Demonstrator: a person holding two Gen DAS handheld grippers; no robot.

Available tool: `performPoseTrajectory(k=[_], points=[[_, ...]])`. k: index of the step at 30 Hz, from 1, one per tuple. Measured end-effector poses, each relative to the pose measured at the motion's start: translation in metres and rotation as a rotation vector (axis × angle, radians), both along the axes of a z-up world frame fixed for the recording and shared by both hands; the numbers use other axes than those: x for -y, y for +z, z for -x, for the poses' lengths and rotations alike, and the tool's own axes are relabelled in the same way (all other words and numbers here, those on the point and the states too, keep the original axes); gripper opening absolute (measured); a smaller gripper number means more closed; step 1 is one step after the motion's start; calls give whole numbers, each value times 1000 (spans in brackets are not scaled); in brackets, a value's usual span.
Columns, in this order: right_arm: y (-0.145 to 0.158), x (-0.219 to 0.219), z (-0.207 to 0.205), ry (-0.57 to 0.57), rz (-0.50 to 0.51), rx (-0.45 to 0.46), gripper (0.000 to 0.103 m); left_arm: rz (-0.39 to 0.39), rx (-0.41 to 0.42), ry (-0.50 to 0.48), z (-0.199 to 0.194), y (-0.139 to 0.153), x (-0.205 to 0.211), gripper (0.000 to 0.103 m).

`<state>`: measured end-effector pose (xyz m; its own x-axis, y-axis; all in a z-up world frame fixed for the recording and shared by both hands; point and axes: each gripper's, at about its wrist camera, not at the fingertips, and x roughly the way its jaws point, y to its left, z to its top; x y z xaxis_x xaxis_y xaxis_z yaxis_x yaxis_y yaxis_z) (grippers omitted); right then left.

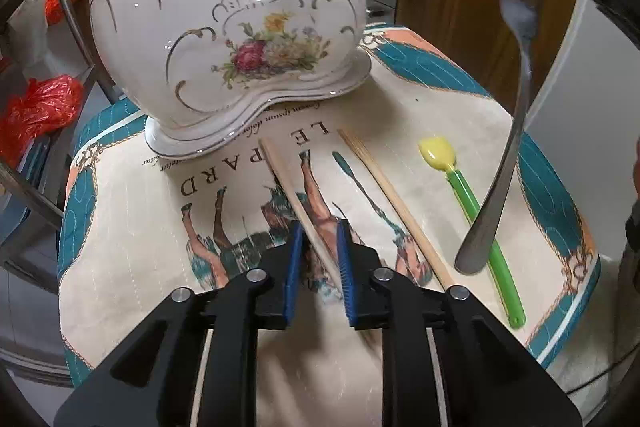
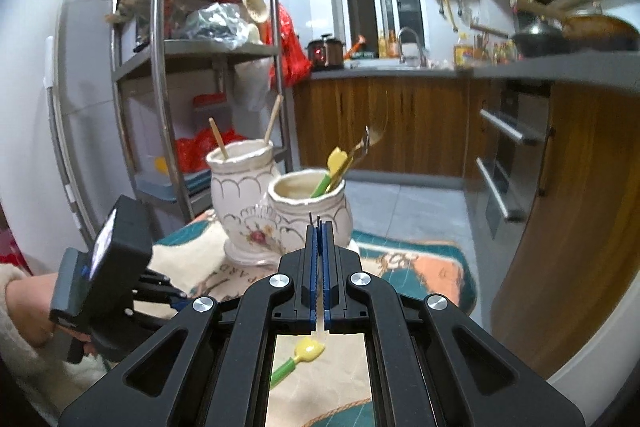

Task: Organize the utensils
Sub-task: 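Grasp a fourth chopstick with the left tool while the right tool lifts the fork, then lift chopstick toward tall cup with left tool while right tool carries fork toward short cup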

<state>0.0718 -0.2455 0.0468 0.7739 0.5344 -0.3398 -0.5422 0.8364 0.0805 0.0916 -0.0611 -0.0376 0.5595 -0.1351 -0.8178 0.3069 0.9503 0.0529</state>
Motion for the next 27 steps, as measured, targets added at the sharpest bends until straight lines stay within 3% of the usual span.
performPoseTrajectory(k=[4,9,14,18,27], points=[[6,-2,7,-23,-6,51,3,-19,12,1,-7,-2,0,21],[12,4,13,-59,-30,97,3,-35,14,-58,-4,-2,2,6],[16,5,17,-118,-41,139,3,-42,58,-90,14,4,-11,6],[18,4,19,-152,-43,161,3,0,155,-123,34,14,-21,6],[15,-29,18,-147,73,134,3,106,432,-160,77,49,-46,6]])
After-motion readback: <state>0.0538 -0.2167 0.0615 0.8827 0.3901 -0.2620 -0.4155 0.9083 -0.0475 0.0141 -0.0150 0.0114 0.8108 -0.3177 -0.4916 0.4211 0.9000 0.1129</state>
